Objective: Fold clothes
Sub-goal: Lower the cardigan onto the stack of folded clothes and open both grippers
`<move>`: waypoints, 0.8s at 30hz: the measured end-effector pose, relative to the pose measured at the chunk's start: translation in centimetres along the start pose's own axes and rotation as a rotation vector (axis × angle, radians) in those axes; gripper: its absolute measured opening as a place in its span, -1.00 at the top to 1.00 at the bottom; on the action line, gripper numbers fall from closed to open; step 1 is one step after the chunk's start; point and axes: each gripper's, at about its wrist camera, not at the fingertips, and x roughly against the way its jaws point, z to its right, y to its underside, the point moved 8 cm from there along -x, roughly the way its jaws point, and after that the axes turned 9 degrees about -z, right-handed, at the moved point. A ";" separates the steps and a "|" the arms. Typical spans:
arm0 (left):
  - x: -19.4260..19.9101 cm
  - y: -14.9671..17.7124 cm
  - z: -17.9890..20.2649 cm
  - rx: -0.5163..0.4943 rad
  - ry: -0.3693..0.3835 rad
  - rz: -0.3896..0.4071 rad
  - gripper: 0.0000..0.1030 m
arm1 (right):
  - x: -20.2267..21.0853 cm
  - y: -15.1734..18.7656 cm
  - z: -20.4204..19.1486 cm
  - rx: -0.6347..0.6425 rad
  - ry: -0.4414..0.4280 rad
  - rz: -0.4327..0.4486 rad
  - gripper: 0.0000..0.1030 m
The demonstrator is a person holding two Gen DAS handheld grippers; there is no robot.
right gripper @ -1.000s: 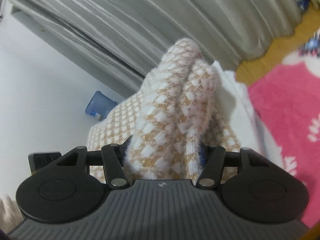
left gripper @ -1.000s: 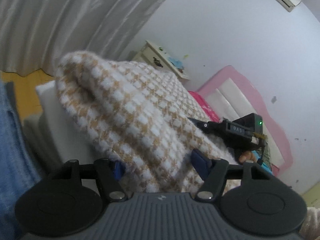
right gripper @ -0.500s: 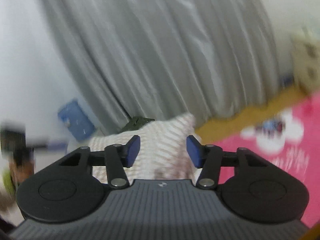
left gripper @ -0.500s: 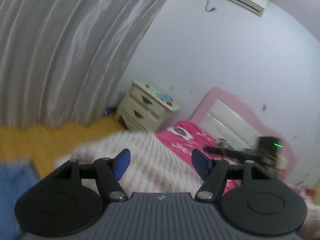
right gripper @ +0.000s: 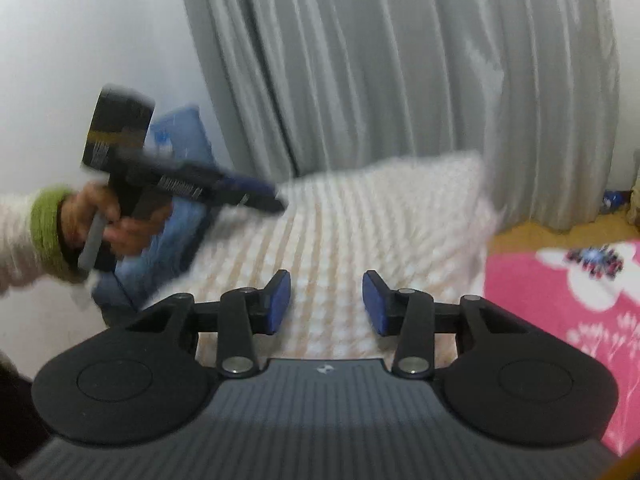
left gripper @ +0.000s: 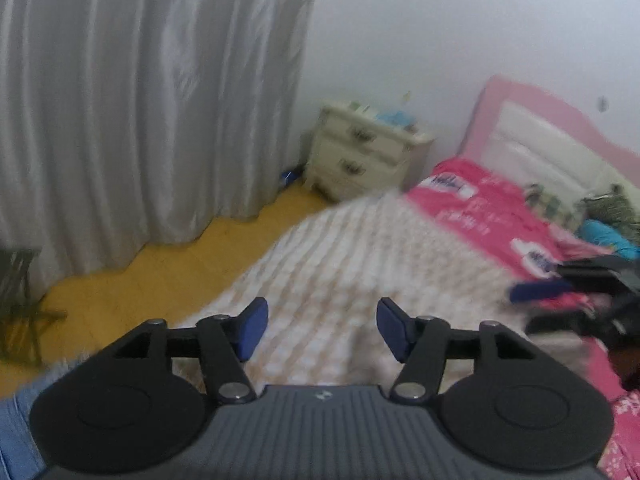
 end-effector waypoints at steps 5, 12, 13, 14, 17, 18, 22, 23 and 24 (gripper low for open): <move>-4.5 -4.9 2.5 -0.064 0.077 -0.010 -0.31 | -2.1 -2.0 3.7 -0.107 0.132 0.024 0.29; -8.4 -4.7 1.3 0.031 0.081 -0.117 -0.21 | -1.7 -0.7 4.7 -0.161 0.174 -0.020 0.31; -6.8 -4.5 1.4 0.044 0.103 -0.099 -0.23 | -0.4 -0.8 4.5 -0.171 0.159 -0.011 0.31; -5.1 -3.7 1.7 0.046 0.122 -0.086 -0.23 | 0.9 -0.9 4.2 -0.174 0.142 -0.002 0.31; -0.2 -0.9 4.6 -0.026 0.193 -0.068 -0.28 | 4.8 0.3 0.1 -0.070 0.022 0.001 0.29; 1.2 0.3 5.7 -0.065 0.216 -0.071 -0.29 | 5.7 0.9 -1.4 -0.034 -0.018 -0.015 0.28; 3.2 6.5 9.9 -0.207 0.228 -0.143 -0.40 | 4.1 3.8 -4.5 0.047 0.016 -0.142 0.27; 3.2 7.6 10.5 -0.235 0.182 -0.143 -0.40 | 2.9 4.4 -4.8 0.050 0.044 -0.176 0.27; 3.7 7.9 10.9 -0.245 0.163 -0.123 -0.39 | 2.4 4.5 -5.2 0.058 0.070 -0.194 0.26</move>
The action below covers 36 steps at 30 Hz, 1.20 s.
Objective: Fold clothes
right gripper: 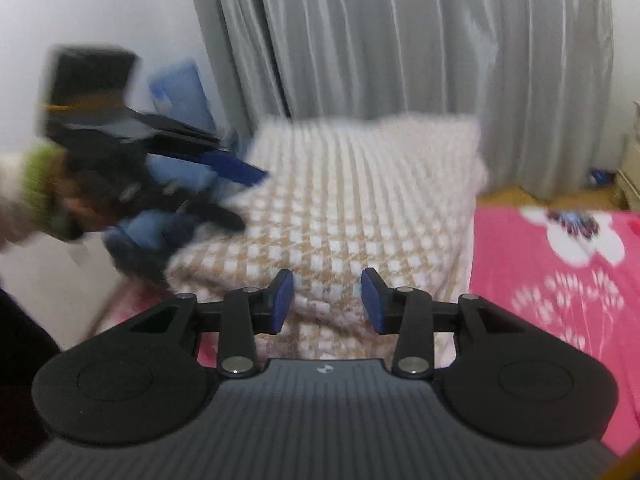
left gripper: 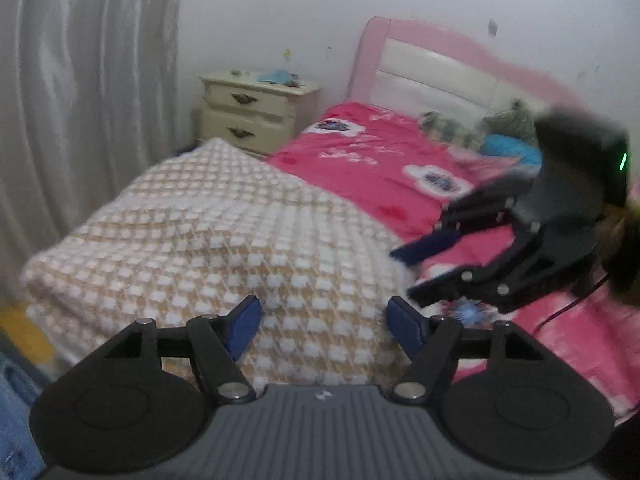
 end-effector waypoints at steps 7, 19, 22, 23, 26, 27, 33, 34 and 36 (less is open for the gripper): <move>4.6 0.6 3.5 0.182 -0.064 0.084 -0.84 | 3.8 1.6 -1.0 -0.137 0.202 -0.121 -0.18; 3.4 1.2 10.9 0.191 -0.341 0.058 -1.00 | 4.6 9.8 -4.8 -0.300 0.406 -0.174 -0.68; 4.0 0.8 10.2 0.236 -0.426 0.062 -1.00 | 5.2 9.3 -5.2 -0.282 0.411 -0.130 -0.79; 4.4 0.8 10.0 0.253 -0.439 0.062 -1.00 | 5.4 9.0 -5.3 -0.285 0.401 -0.109 -0.89; 5.3 0.9 9.8 0.278 -0.470 0.063 -1.00 | 6.3 8.1 -5.9 -0.274 0.375 -0.065 -0.93; 5.4 1.0 9.7 0.280 -0.485 0.056 -1.00 | 6.4 7.9 -6.0 -0.265 0.376 -0.055 -0.97; 6.1 2.0 9.4 0.319 -0.543 0.020 -1.00 | 6.2 7.1 -6.3 -0.243 0.378 -0.038 -0.97; 6.1 2.1 9.1 0.338 -0.547 0.008 -1.00 | 6.0 7.0 -6.3 -0.248 0.373 -0.040 -0.97; 5.9 2.5 8.5 0.392 -0.552 -0.010 -1.00 | 5.6 6.8 -6.2 -0.255 0.368 -0.047 -0.97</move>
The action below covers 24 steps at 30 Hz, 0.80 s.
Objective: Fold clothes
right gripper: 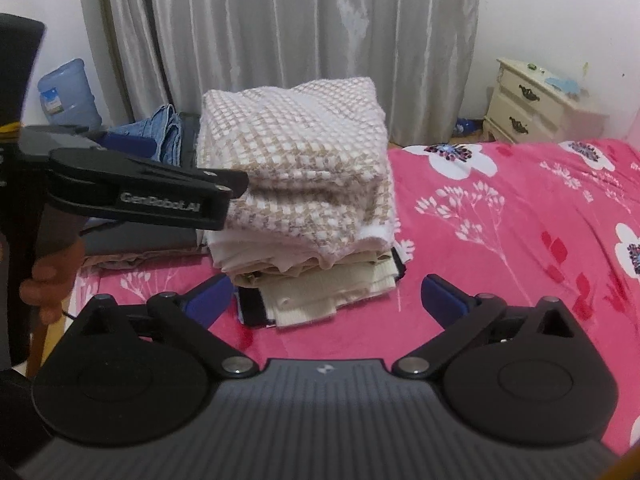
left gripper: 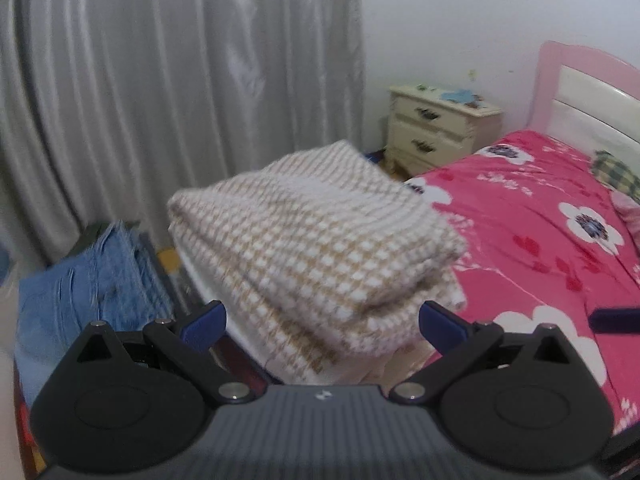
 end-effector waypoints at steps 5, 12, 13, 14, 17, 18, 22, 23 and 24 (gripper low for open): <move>-0.9 0.4 -1.1 0.080 -0.009 -0.045 -0.99 | -1.3 0.0 -0.7 0.022 0.048 -0.046 -0.97; -1.1 0.9 -1.4 0.097 -0.001 -0.057 -1.00 | -1.7 0.0 -1.9 0.085 0.061 -0.054 -0.97; -1.2 1.0 -1.3 0.095 0.000 -0.061 -1.00 | -1.5 -0.1 -1.9 0.080 0.058 -0.051 -0.97; -1.2 1.0 -1.4 0.093 0.000 -0.065 -1.00 | -1.4 -0.2 -1.9 0.073 0.055 -0.048 -0.97; -1.2 1.1 -1.5 0.097 -0.015 -0.064 -1.00 | -0.8 -0.5 -1.6 0.038 0.047 -0.021 -0.97; -1.2 1.1 -1.6 0.097 -0.025 -0.060 -1.00 | -0.7 -0.6 -1.4 0.026 0.046 -0.017 -0.97; -1.2 1.1 -1.8 0.104 -0.035 -0.059 -1.00 | -0.7 -0.7 -1.0 -0.002 0.047 -0.016 -0.97; -1.3 1.2 -1.9 0.108 -0.035 -0.064 -0.99 | -0.7 -0.7 -1.0 -0.002 0.049 -0.017 -0.97; -1.3 1.2 -1.9 0.110 -0.035 -0.067 -1.00 | -0.8 -0.7 -1.1 0.001 0.052 -0.018 -0.97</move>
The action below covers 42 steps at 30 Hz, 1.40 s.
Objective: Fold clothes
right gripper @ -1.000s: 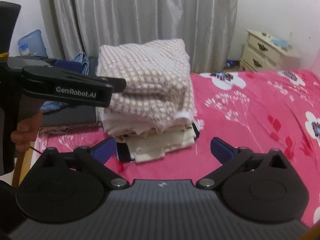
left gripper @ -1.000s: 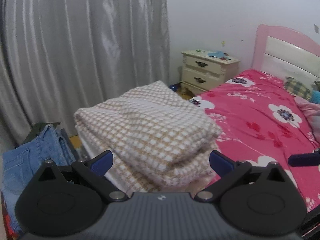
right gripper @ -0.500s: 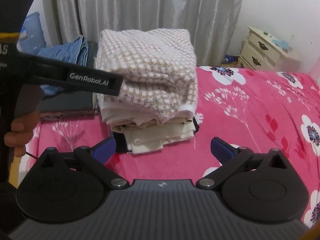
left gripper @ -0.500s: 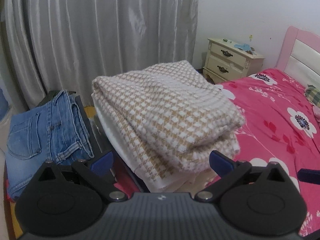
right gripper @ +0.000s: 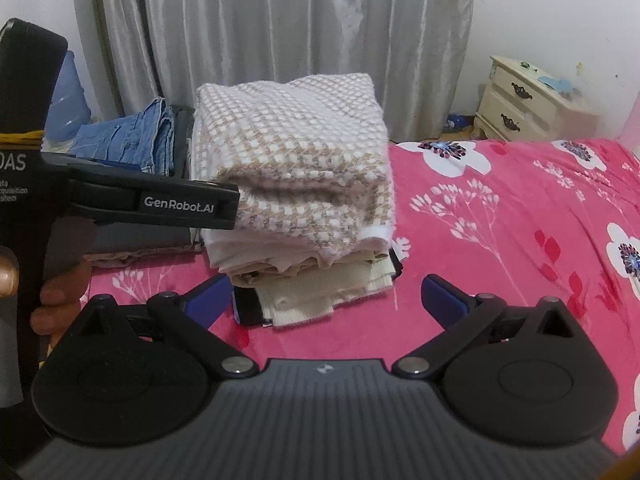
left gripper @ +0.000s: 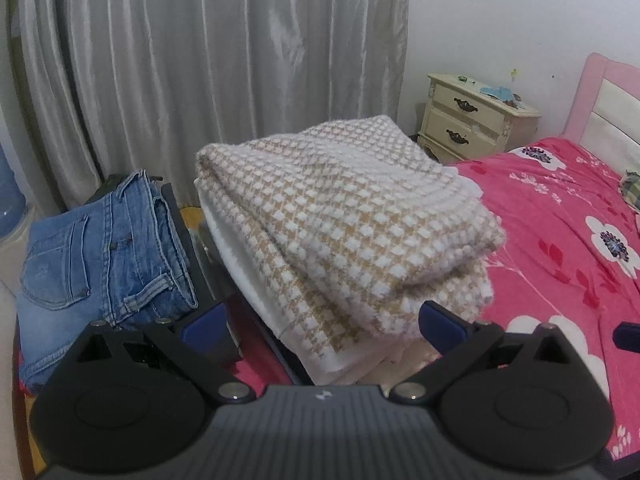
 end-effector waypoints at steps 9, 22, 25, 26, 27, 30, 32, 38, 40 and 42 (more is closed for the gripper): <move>-0.1 0.3 0.0 -0.004 -0.003 -0.009 -0.99 | -0.1 0.2 -0.8 0.049 0.010 -0.009 -0.97; -0.2 0.7 0.1 -0.015 0.005 -0.018 -0.99 | -0.5 0.5 -1.1 0.066 0.025 -0.026 -0.97; -0.3 0.7 0.0 -0.015 0.005 -0.022 -0.99 | -0.6 0.4 -1.3 0.070 0.026 -0.026 -0.97; -0.4 0.7 0.0 -0.015 0.005 -0.023 -0.99 | -0.6 0.4 -1.3 0.072 0.027 -0.026 -0.97; -0.4 0.7 0.0 -0.016 0.004 -0.025 -0.99 | -0.6 0.4 -1.3 0.072 0.027 -0.026 -0.97; -0.5 0.8 0.0 -0.019 0.004 -0.033 -0.99 | -0.7 0.4 -1.4 0.072 0.030 -0.028 -0.97; -0.5 0.8 0.0 -0.019 0.004 -0.035 -0.99 | -0.7 0.4 -1.4 0.074 0.031 -0.029 -0.97; -0.5 1.0 -0.1 -0.019 0.004 -0.035 -0.99 | -0.8 0.5 -1.4 0.080 0.035 -0.032 -0.97; -0.5 1.0 -0.1 -0.018 0.005 -0.038 -0.99 | -0.9 0.5 -1.4 0.078 0.035 -0.033 -0.97; -0.6 1.0 -0.1 -0.018 0.006 -0.040 -0.99 | -0.9 0.4 -1.4 0.078 0.036 -0.033 -0.97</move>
